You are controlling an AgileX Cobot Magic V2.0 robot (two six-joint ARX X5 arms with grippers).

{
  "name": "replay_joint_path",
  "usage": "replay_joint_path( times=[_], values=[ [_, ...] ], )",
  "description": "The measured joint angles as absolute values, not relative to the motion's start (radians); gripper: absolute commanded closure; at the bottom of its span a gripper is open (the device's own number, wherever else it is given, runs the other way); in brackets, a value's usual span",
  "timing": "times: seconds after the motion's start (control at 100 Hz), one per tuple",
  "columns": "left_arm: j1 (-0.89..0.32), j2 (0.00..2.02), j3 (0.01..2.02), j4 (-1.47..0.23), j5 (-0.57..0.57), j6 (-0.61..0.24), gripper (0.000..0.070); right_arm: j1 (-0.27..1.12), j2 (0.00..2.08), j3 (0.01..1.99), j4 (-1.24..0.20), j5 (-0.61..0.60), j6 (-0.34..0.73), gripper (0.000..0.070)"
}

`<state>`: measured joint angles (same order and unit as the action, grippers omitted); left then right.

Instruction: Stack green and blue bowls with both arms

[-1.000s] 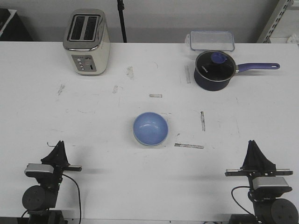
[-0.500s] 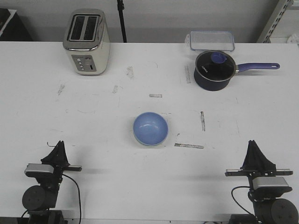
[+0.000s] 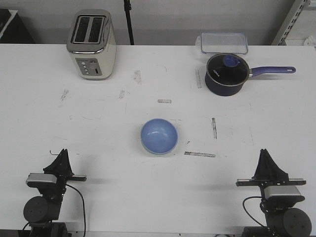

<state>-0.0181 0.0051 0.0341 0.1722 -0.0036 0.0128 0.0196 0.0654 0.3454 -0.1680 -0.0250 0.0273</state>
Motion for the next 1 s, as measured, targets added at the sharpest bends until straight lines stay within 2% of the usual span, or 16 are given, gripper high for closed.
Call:
replay_joint_path(
  times=[0.17,0.36,0.48,0.62,1.0],
  values=[
    [-0.018,0.005,0.034,0.172,-0.004,0.013,0.0698,0.019,0.05,0.252,-0.163,-0.026,0.027,0.0687],
    [-0.018,0.005,0.034,0.172,-0.004,0.013,0.0698,0.019,0.027,0.146,-0.046,-0.022,0.027,0.0687],
    [-0.018,0.005,0.034,0.172,-0.004,0.013,0.0698,0.02,0.006,0.094,-0.022,-0.022,0.027,0.0687],
    [-0.018,0.005,0.034,0.172,-0.004,0.013,0.0698,0.02,0.005,0.021,0.093,-0.023,0.028,0.0686],
    [-0.018,0.005,0.034,0.171,-0.004,0.013,0.0698,0.02,0.003,0.014,0.08,-0.026,0.038,0.0686]
  ],
)
